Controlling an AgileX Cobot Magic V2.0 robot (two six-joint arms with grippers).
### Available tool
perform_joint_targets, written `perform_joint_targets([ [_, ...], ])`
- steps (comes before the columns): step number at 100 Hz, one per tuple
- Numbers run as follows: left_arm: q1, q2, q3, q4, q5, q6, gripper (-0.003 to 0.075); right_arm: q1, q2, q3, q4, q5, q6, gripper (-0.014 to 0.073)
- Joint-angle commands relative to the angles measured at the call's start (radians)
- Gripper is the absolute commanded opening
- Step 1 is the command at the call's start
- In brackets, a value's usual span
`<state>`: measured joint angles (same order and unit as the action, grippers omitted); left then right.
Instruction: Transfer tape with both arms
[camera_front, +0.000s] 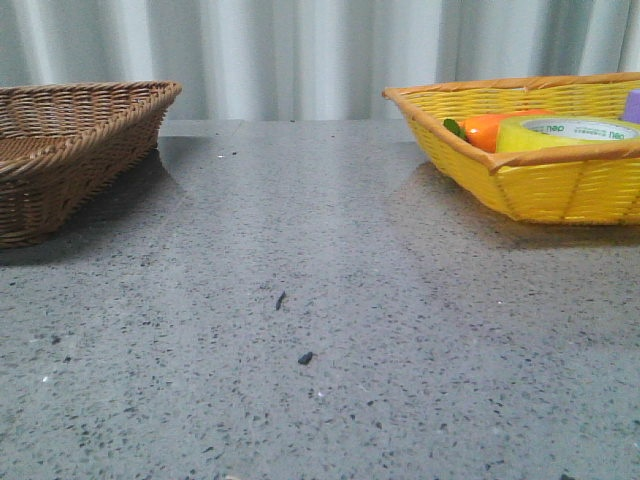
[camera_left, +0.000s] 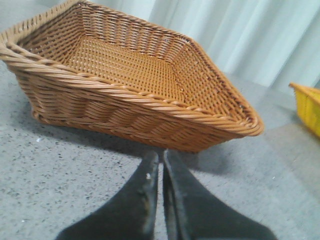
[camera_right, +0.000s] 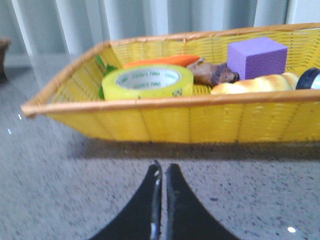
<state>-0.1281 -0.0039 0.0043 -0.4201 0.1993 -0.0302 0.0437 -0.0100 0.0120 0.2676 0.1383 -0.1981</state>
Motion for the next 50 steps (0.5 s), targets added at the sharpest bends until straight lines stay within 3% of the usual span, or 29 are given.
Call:
perform_joint_targets([
  [1, 0.004, -0.029, 0.008, -0.072, -0.101, -0.01, -0.002, -0.006, -0.019, 0.022, 0.062, -0.111, -0.009, -0.0062],
  [27, 0.004, -0.029, 0.008, -0.252, -0.151, -0.01, -0.002, -0.006, -0.019, 0.022, 0.253, -0.178, -0.009, -0.0062],
  [42, 0.004, -0.029, -0.003, -0.295, -0.22, -0.003, -0.002, -0.006, -0.019, 0.013, 0.537, -0.257, -0.008, -0.0062],
  [50, 0.004, -0.027, -0.024, -0.274, -0.211, 0.002, -0.002, -0.006, -0.019, -0.021, 0.569, -0.252, -0.008, -0.0062],
])
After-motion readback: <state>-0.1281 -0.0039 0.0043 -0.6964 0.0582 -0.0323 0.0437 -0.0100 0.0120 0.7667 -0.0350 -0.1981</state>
